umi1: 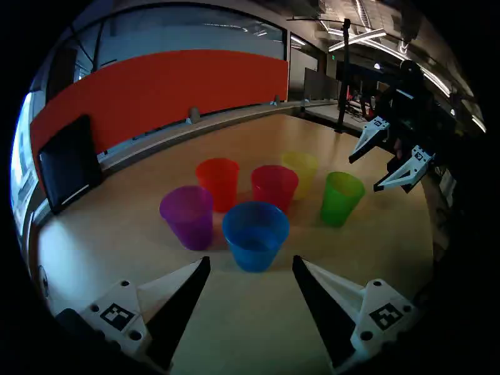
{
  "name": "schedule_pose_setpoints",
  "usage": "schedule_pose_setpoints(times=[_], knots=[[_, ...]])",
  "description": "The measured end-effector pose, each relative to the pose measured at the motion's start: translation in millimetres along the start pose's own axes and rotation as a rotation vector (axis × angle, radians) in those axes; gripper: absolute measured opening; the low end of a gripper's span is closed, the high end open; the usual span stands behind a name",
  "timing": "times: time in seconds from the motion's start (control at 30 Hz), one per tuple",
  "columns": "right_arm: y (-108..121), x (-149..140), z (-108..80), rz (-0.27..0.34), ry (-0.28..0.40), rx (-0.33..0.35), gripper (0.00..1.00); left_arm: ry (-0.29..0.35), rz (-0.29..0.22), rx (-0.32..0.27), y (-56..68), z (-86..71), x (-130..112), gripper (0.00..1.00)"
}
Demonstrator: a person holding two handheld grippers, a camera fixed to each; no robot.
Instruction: Pour water
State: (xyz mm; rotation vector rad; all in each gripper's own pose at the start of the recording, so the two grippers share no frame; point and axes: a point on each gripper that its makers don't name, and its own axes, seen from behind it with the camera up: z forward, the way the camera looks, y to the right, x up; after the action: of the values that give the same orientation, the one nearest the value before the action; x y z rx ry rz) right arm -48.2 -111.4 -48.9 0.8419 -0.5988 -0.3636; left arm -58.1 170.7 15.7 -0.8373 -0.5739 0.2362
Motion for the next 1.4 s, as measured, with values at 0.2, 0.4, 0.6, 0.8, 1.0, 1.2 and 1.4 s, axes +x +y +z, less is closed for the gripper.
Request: schedule_pose_setpoints(times=[0.2, 0.4, 0.6, 0.8, 1.0, 1.2, 1.4], knots=[[0, -9, 12.8, 0.005, -0.022, 0.007, 1.0, -0.023, 0.004, -0.016, 0.5, 14.8, -4, 0.98], [-1, -13, 27.1, 0.005, -0.038, 0.018, 1.0, -0.04, 0.019, -0.025, 1.7, 28.1, -6, 0.98], [-3, -13, 41.4, 0.002, -0.045, 0.035, 1.0, -0.037, 0.013, -0.037, 1.9, 37.4, -1, 0.98], [-5, -12, 50.2, -0.006, -0.046, 0.047, 1.0, -0.034, 0.013, -0.044, 3.5, 46.3, 5, 0.98], [-4, -8, 54.3, -0.006, -0.045, 0.051, 1.0, -0.034, 0.019, -0.049, 5.1, 54.3, 9, 0.98], [-4, -6, 58.5, -0.006, -0.044, 0.053, 1.0, -0.038, 0.02, -0.051, 5.0, 59.8, 11, 0.98], [-2, -3, 62.1, -0.002, -0.041, 0.054, 1.0, -0.041, 0.022, -0.049, 5.8, 63.3, 11, 0.98]])
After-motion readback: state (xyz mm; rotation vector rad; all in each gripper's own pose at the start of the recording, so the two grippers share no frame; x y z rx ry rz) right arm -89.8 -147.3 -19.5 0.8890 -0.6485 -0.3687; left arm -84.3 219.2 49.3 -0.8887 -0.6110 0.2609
